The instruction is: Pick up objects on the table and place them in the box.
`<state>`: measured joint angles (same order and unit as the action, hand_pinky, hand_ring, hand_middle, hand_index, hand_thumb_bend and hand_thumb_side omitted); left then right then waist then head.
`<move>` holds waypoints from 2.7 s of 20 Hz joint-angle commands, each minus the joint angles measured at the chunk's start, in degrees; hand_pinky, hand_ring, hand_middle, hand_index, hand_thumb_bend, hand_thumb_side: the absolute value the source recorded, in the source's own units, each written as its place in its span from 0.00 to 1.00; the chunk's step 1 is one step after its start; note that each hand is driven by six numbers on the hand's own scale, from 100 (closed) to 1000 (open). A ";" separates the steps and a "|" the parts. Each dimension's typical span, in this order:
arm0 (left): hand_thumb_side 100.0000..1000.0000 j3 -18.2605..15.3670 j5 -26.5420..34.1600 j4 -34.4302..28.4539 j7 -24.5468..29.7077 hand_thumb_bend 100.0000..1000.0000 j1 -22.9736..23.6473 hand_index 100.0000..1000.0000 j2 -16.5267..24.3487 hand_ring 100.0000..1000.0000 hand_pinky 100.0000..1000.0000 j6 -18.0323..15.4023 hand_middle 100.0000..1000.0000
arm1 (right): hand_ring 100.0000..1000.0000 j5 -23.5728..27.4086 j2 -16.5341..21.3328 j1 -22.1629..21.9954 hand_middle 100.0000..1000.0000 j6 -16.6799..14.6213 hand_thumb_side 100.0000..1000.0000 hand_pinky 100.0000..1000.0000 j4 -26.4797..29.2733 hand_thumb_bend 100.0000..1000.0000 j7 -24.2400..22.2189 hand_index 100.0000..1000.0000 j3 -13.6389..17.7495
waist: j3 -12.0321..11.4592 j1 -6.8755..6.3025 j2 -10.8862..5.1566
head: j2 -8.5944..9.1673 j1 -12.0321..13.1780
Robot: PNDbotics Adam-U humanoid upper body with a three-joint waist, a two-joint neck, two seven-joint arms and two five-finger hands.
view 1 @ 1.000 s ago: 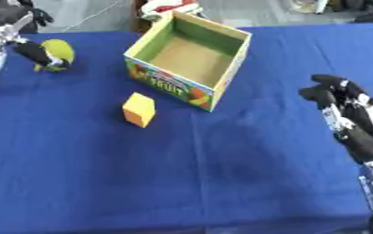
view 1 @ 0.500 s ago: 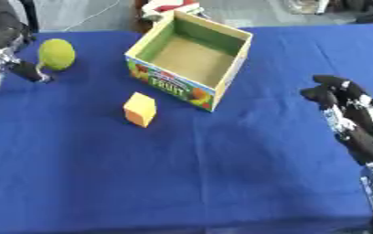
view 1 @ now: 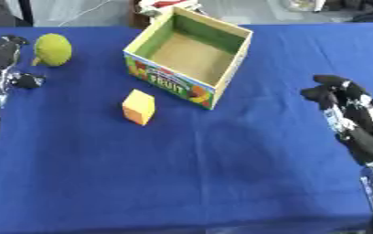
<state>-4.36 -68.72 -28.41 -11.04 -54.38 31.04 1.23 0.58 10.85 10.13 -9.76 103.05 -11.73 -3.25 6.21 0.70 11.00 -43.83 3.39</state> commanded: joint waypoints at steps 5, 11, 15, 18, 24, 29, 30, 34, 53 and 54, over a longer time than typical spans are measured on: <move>0.13 0.35 6.32 -2.58 -0.91 0.39 -1.77 0.83 0.67 0.62 0.62 -0.74 0.69 | 0.72 0.53 1.05 1.05 0.54 -0.16 0.43 0.81 0.39 0.00 -0.13 0.79 -0.19 | 0.52 -0.15 -0.18 | -0.28 0.23; 0.12 0.62 7.23 -2.52 -2.50 0.38 -1.18 0.80 0.01 0.59 0.60 0.50 0.66 | 0.72 0.61 1.20 1.38 0.54 -0.15 0.43 0.81 0.35 0.00 -0.34 0.79 -0.39 | 1.48 -0.29 0.31 | -0.28 1.22; 0.03 0.51 6.50 -2.35 -4.12 0.33 -0.92 0.76 -0.27 0.56 0.58 2.28 0.61 | 0.72 0.65 1.30 1.48 0.54 -0.14 0.43 0.81 0.27 0.00 -0.36 0.79 -0.44 | 1.91 -0.27 0.65 | -0.19 2.57; 0.00 0.40 6.19 -2.49 -5.73 0.32 -0.83 0.73 -0.40 0.51 0.55 3.30 0.56 | 0.72 0.70 1.32 1.58 0.54 -0.15 0.43 0.81 0.27 0.00 -0.36 0.79 -0.45 | 2.04 -0.28 0.87 | 0.25 3.66; 0.00 0.16 6.63 -2.87 -9.29 0.21 -0.68 0.62 -0.41 0.41 0.42 4.53 0.45 | 0.72 0.72 1.34 1.72 0.54 -0.13 0.43 0.81 0.28 0.00 -0.44 0.79 -0.51 | 2.00 -0.30 1.00 | 1.00 3.97; 0.00 -0.29 8.99 -4.09 -13.63 0.00 -0.68 0.50 -0.25 0.31 0.31 4.25 0.34 | 0.72 0.74 1.32 1.76 0.54 -0.11 0.42 0.81 0.23 0.00 -0.34 0.79 -0.47 | 1.95 -0.16 0.90 | 1.05 3.23; 0.00 -0.22 9.65 -4.42 -14.26 0.00 -0.67 0.50 -0.20 0.31 0.30 3.88 0.34 | 0.72 0.75 1.31 1.76 0.54 -0.11 0.42 0.81 0.23 0.00 -0.34 0.79 -0.47 | 1.92 -0.15 0.88 | 1.07 3.15; 0.00 0.48 12.70 -7.34 -14.75 0.00 -1.04 0.49 0.07 0.30 0.28 2.15 0.33 | 0.72 0.75 1.27 1.81 0.54 -0.13 0.42 0.81 0.24 0.00 -0.36 0.79 -0.45 | 1.71 -0.16 0.76 | 1.13 2.94; 0.00 18.33 24.05 -34.14 11.29 0.04 -3.35 0.57 -4.35 0.38 0.42 -14.36 0.41 | 0.72 1.00 0.83 1.88 0.54 -0.09 0.43 0.81 0.30 0.00 -1.10 0.79 -0.87 | 2.70 -0.72 0.06 | 1.10 3.04; 0.00 18.82 22.99 -33.80 12.15 0.21 -3.30 0.57 -4.93 0.39 0.43 -14.94 0.41 | 0.72 1.03 0.79 1.89 0.54 -0.09 0.43 0.81 0.30 0.00 -1.15 0.79 -0.90 | 2.78 -0.72 0.07 | 1.12 2.98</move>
<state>13.93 -44.74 -61.00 -0.12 -56.10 25.81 -12.92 1.15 10.97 11.40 -9.69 102.74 -12.61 -4.16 8.98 -0.03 12.28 -43.22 6.43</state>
